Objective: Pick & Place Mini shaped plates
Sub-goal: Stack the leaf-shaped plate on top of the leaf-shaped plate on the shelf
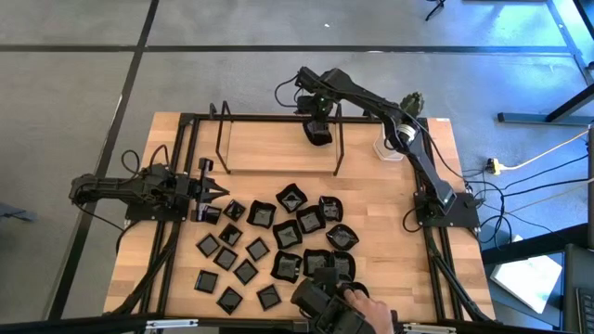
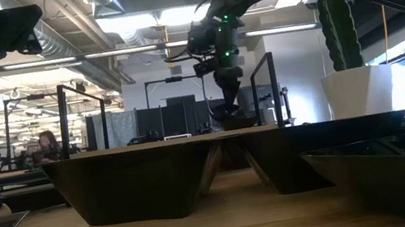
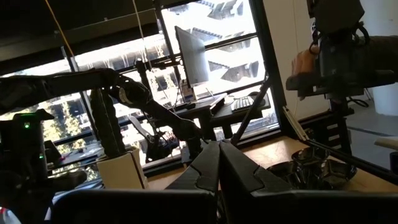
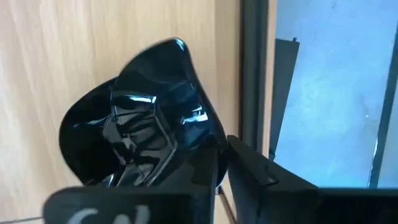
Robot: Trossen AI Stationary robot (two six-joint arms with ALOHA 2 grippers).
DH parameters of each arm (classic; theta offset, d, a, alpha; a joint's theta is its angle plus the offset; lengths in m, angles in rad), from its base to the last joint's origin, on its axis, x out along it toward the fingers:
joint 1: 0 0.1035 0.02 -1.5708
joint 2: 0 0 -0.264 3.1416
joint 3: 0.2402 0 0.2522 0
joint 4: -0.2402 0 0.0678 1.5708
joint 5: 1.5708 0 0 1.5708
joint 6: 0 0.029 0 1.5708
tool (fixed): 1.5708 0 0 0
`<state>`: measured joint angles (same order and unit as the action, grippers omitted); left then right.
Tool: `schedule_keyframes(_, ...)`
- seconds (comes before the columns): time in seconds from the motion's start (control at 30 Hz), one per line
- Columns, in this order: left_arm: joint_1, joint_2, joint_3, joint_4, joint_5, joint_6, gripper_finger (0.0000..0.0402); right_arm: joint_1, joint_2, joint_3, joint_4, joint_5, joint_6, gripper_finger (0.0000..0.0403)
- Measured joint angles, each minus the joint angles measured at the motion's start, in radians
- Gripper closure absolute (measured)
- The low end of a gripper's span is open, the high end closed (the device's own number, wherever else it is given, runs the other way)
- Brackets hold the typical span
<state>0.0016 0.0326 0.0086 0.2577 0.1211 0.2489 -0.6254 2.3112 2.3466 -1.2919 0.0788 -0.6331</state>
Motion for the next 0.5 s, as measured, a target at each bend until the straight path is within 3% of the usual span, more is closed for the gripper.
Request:
schedule_keyframes(0.27, 0.0, 0.0, 0.0, 0.0, 0.0, 0.0, 0.0398, 0.007, 0.0, 0.0, 0.004, 0.071, 0.004, 0.0318)
schedule_keyframes(0.5, 0.0, 0.0, 0.0, 0.0, 0.0, 0.0, 0.0398, 0.03, 0.0, 0.0, 0.024, 0.238, -0.004, 0.0284)
